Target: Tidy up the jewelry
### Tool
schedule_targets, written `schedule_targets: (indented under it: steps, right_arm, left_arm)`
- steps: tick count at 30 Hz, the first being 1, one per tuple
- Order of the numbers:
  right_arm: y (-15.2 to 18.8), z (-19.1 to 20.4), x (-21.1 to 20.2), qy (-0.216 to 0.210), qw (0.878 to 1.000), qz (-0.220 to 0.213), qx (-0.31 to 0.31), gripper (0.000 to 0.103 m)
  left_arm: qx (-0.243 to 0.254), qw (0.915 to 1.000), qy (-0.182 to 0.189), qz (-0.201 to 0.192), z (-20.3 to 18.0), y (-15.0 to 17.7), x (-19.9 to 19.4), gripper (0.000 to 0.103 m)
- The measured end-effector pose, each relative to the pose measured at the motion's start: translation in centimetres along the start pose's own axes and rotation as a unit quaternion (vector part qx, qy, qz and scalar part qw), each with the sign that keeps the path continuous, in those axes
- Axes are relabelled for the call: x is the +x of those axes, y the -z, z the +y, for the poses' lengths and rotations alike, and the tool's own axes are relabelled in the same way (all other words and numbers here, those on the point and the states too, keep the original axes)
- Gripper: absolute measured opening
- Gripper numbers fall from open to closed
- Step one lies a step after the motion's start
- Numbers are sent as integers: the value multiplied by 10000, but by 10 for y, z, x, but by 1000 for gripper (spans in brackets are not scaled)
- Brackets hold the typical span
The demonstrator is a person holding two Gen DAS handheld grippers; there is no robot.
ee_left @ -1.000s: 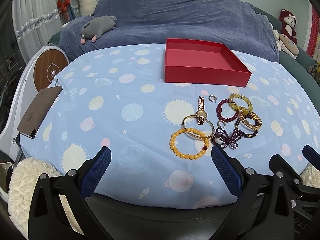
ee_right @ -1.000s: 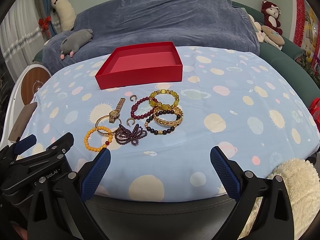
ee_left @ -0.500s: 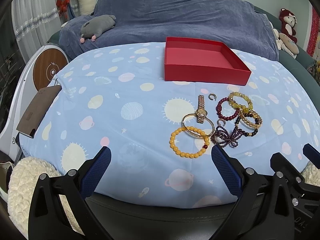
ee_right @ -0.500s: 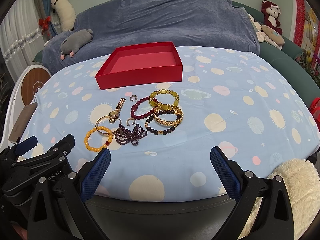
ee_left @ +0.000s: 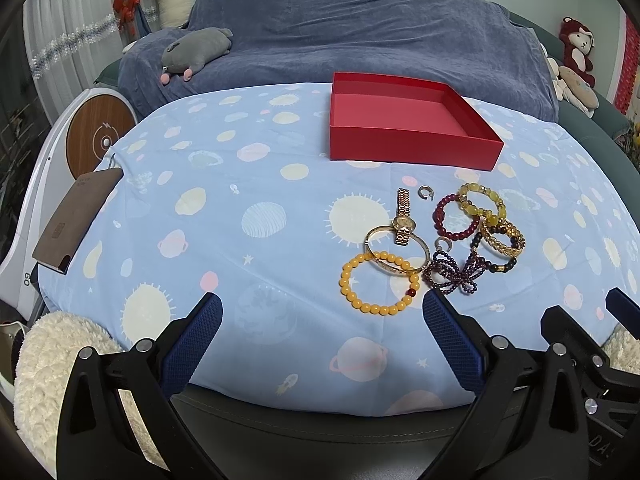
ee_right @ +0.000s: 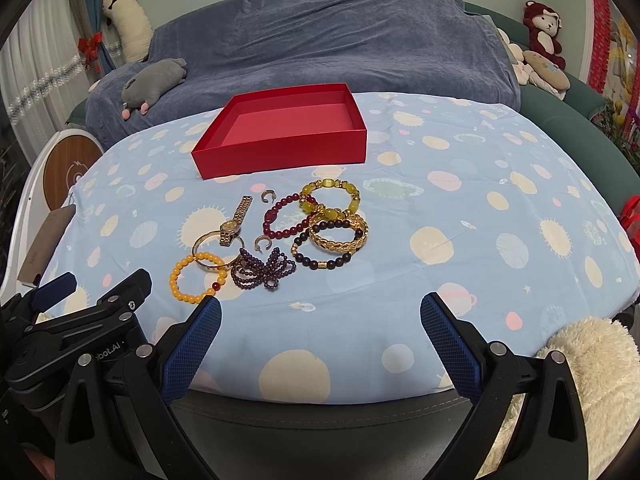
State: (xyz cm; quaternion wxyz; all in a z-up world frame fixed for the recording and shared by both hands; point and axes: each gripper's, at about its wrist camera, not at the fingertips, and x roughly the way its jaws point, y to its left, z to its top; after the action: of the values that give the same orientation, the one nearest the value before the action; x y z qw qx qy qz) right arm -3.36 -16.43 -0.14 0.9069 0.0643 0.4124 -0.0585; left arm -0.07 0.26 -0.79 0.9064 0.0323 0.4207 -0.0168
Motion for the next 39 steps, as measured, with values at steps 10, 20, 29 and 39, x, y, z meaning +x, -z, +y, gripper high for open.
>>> schedule_targets:
  steps: [10, 20, 29, 39]
  right_arm:
    - [1, 3, 2, -5, 10000, 10, -17, 96]
    - [-7, -15, 21, -53, 9990, 239, 369, 96]
    - [-25, -17, 48, -64, 9990, 366, 267, 95]
    - [-49, -23, 92, -99, 9974, 650, 279, 81]
  left_arm:
    - [-79, 9999, 18, 60, 2, 3, 4, 96]
    - [-452, 9986, -1, 283, 20, 3, 22, 96]
    - [-509, 9978, 36, 432, 25, -3, 40, 96]
    - [-564, 9964, 129, 616, 25, -7, 61, 96]
